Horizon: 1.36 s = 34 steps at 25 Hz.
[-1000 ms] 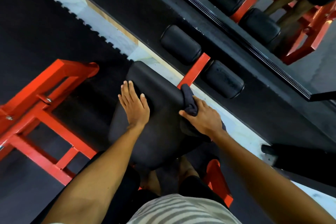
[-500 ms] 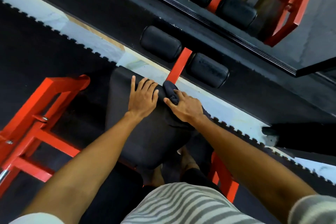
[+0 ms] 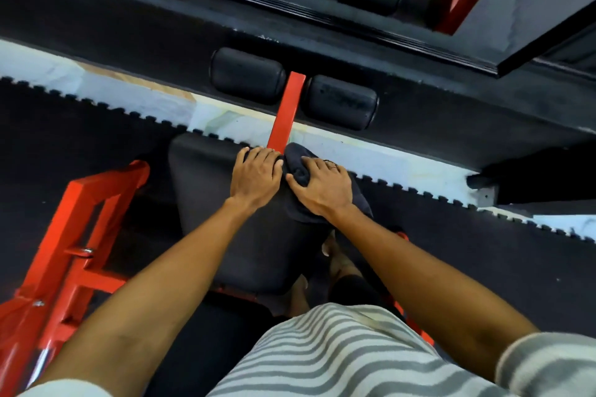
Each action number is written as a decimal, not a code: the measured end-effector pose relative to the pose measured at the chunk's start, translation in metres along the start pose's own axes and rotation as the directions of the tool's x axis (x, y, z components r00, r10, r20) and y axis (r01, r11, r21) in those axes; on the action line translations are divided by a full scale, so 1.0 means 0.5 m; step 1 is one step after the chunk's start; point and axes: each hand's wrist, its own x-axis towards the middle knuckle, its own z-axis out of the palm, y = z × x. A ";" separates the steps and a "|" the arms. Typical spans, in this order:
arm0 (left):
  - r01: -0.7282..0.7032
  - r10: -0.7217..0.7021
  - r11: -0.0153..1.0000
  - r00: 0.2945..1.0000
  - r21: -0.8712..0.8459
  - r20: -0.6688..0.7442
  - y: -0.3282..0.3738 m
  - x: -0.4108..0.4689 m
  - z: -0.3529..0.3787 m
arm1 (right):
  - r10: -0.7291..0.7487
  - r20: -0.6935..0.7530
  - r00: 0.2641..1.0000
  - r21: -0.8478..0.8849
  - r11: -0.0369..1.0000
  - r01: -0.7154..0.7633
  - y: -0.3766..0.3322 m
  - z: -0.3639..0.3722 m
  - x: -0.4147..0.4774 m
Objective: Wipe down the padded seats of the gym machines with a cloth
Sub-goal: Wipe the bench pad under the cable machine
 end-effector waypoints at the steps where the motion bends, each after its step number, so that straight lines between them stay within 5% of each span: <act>1: -0.028 0.029 1.000 0.999 -0.009 0.018 0.008 0.002 -0.001 | 0.005 -0.054 0.999 0.014 1.000 -0.004 0.024 0.003 -0.014; 5: -0.103 0.104 0.995 0.992 -0.012 0.077 0.035 0.012 -0.001 | 0.255 -0.229 0.940 0.273 0.943 -0.189 0.078 0.046 -0.078; 10: -0.149 0.144 0.988 0.979 0.026 0.141 0.055 0.030 0.009 | 0.618 -0.224 0.753 0.672 0.658 -0.340 0.022 0.080 -0.098; 14: -0.160 0.156 0.987 0.981 0.020 0.118 0.052 0.025 0.010 | 0.744 -0.026 0.668 0.850 0.368 -0.377 -0.028 0.184 -0.185; 18: -0.149 0.145 0.988 0.984 0.027 0.104 0.056 0.020 0.012 | 0.707 0.305 0.638 0.804 0.168 -0.570 -0.076 0.240 -0.246; 26: -0.137 0.135 0.990 0.988 0.019 0.082 0.064 0.016 0.005 | 0.631 0.040 0.775 0.885 0.338 -0.321 -0.038 0.182 -0.210; 31: -0.136 0.134 0.991 0.988 0.016 0.077 0.064 0.014 0.004 | 0.469 -0.254 0.846 0.603 0.761 -0.241 -0.024 0.124 -0.155; 34: -0.138 0.135 0.990 0.987 0.024 0.093 0.065 0.013 0.003 | 0.375 -0.287 0.882 0.403 0.882 -0.243 -0.018 0.141 -0.171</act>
